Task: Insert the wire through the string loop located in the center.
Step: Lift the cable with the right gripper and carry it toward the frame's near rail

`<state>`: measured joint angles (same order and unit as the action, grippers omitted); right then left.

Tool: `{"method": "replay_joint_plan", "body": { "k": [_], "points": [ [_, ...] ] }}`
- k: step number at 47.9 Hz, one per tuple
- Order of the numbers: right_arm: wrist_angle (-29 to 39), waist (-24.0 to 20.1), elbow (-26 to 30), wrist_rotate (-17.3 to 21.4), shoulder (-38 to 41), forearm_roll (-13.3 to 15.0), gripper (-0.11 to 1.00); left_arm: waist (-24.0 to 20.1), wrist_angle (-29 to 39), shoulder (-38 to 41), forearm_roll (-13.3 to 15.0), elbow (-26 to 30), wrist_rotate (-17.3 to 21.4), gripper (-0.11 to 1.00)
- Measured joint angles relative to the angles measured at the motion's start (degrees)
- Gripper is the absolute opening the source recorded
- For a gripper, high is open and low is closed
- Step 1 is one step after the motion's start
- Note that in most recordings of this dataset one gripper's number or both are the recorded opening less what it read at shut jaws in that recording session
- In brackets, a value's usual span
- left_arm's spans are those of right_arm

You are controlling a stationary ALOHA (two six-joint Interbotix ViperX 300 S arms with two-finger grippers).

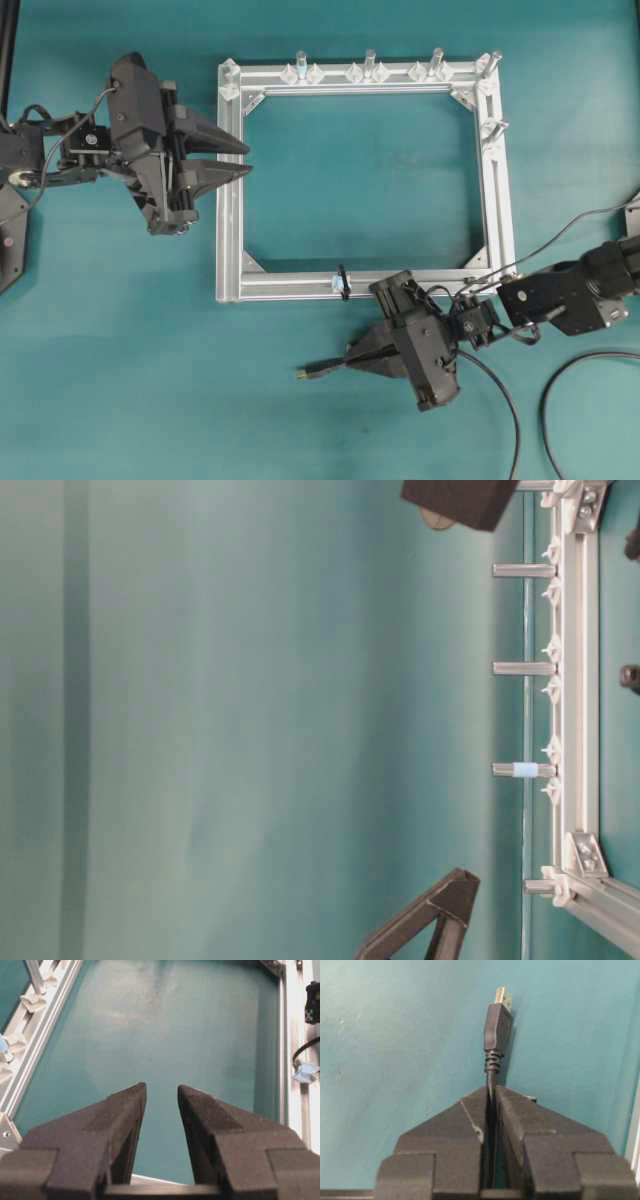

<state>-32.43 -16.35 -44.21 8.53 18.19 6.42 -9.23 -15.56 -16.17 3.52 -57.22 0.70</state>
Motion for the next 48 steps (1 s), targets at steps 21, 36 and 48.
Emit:
{"method": "replay_joint_plan", "body": {
  "k": [21, 36, 48],
  "points": [
    [6.6, -1.1, -0.4, 3.7, -9.2, -0.1, 0.10, 1.5, 0.0, -0.1, 0.0, -0.1, 0.0, 0.35],
    [16.2, -1.8, -0.5, 4.7, -15.1, -0.1, 0.10, 2.4, 0.0, -0.1, 0.0, -0.1, -0.1, 0.35],
    [22.8, -2.0, -0.5, 5.7, -18.1, -0.2, 0.10, 3.4, 0.0, -0.1, 0.0, -0.1, 0.0, 0.35]
  ]
}}
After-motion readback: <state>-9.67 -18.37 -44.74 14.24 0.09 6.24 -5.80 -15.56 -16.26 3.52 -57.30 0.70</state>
